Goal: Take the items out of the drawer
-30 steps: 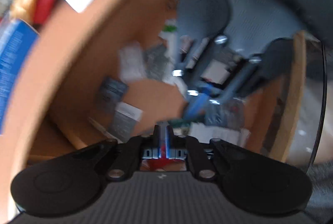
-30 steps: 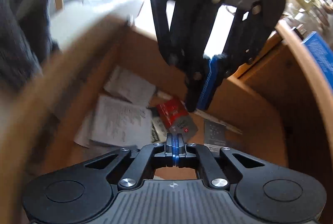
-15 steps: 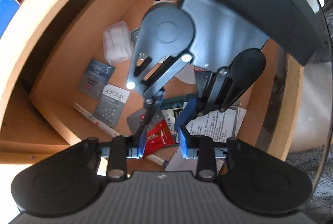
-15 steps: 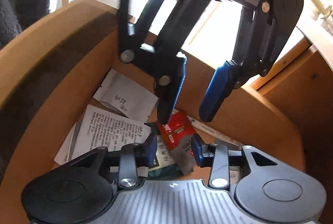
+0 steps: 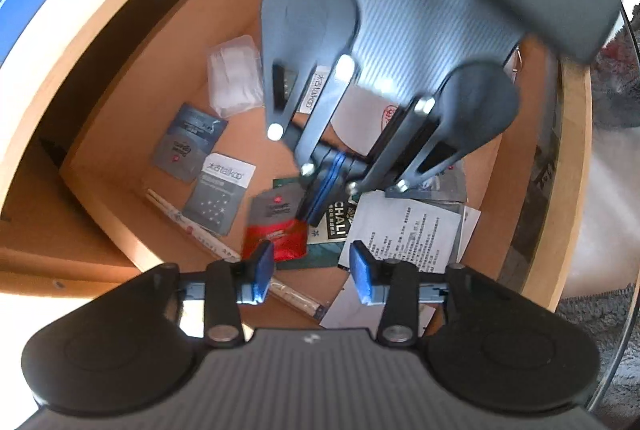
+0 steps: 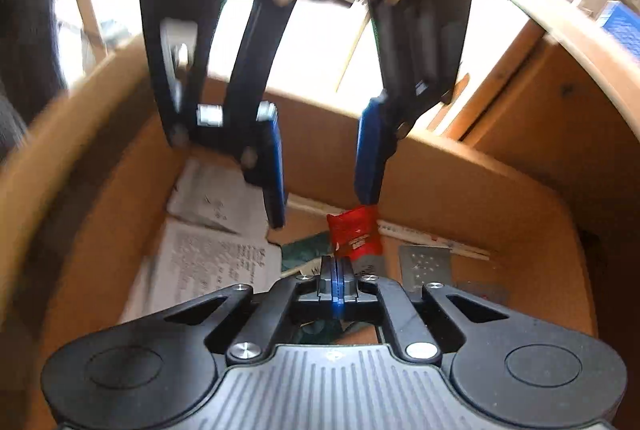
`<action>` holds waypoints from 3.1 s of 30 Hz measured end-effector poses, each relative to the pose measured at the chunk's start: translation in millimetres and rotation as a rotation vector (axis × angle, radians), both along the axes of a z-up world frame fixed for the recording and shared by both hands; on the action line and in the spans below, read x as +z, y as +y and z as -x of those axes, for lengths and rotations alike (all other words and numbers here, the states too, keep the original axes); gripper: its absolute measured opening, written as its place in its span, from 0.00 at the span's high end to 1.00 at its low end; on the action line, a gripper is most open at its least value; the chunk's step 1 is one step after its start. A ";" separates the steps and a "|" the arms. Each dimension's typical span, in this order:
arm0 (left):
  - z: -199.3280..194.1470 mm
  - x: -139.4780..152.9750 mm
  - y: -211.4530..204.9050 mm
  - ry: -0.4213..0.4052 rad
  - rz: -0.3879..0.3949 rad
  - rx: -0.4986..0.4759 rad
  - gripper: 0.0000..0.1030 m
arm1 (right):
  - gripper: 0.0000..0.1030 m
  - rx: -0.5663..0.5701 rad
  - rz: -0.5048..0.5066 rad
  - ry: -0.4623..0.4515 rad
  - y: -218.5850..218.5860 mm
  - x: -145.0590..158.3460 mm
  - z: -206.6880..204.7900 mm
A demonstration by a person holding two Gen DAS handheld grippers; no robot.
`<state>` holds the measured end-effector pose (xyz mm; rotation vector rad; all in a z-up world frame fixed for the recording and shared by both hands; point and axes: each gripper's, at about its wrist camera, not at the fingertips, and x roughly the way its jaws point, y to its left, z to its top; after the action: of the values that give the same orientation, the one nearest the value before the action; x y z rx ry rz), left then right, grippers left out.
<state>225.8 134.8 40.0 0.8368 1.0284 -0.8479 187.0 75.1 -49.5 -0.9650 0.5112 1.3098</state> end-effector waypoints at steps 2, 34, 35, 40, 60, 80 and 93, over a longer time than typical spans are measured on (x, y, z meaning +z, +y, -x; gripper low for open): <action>1.9 -0.3 -2.4 -0.032 0.000 -0.009 0.51 | 1.00 -0.007 -0.029 0.042 -8.4 15.8 -0.4; -4.7 -33.0 -15.7 0.022 -0.068 -0.052 0.42 | 1.00 0.121 0.066 -0.081 7.7 -29.3 -7.5; -5.2 -33.3 -15.3 0.020 -0.065 -0.047 0.42 | 1.00 0.097 0.052 -0.067 6.6 -24.9 -9.7; -4.2 -29.4 -14.3 -0.018 -0.040 -0.038 0.31 | 1.00 0.034 -0.027 0.040 -11.2 12.4 -20.3; 11.3 -18.4 -32.5 -0.140 -0.037 -0.127 0.89 | 0.84 -0.054 -0.029 -0.079 -46.7 70.5 -1.5; -10.5 -46.2 -84.9 -0.039 0.051 -0.178 0.36 | 0.50 -0.442 0.059 0.277 -79.9 -1.3 -54.3; -15.6 -50.6 -77.1 0.004 0.069 -0.186 0.28 | 0.99 -0.209 0.075 0.202 -82.4 30.0 -18.8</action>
<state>241.5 57.7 -10.7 0.8814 0.9293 -1.0372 205.8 -7.3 -19.5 -0.8202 0.7996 1.2115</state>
